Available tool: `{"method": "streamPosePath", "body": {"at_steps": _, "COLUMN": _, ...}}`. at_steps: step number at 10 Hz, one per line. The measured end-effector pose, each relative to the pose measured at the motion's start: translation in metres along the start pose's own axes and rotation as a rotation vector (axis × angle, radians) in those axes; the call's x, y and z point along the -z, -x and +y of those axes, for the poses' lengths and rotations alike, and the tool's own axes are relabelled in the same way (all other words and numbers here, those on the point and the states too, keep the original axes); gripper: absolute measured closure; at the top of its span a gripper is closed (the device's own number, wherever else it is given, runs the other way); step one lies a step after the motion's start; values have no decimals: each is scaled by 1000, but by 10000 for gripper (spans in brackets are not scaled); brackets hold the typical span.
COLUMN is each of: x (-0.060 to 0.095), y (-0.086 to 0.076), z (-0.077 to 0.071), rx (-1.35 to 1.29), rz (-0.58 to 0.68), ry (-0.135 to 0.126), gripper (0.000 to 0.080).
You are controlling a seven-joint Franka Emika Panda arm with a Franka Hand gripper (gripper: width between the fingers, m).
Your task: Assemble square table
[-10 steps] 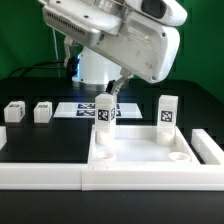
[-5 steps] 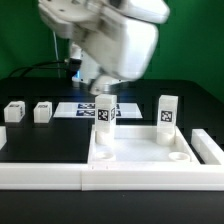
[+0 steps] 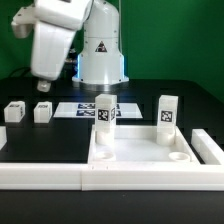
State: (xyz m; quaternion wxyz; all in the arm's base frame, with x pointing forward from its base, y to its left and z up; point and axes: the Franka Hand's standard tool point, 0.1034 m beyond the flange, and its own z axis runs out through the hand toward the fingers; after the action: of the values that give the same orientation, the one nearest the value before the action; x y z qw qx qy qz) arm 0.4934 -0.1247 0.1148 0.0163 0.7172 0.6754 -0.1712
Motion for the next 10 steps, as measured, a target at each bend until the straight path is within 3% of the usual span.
{"method": "streamPosePath", "body": {"at_steps": 6, "x": -3, "y": -4, "z": 1, "rx": -378, "rz": 14, "ry": -11, "gripper": 151}}
{"method": "streamPosePath", "body": {"at_steps": 8, "x": -28, "y": 21, "z": -11, "rx": -646, "rz": 17, "ry": -59, "gripper": 151}}
{"method": "streamPosePath", "body": {"at_steps": 10, "x": -46, "y": 30, "z": -23, "rx": -915, "rz": -2, "ry": -96, "gripper": 151}}
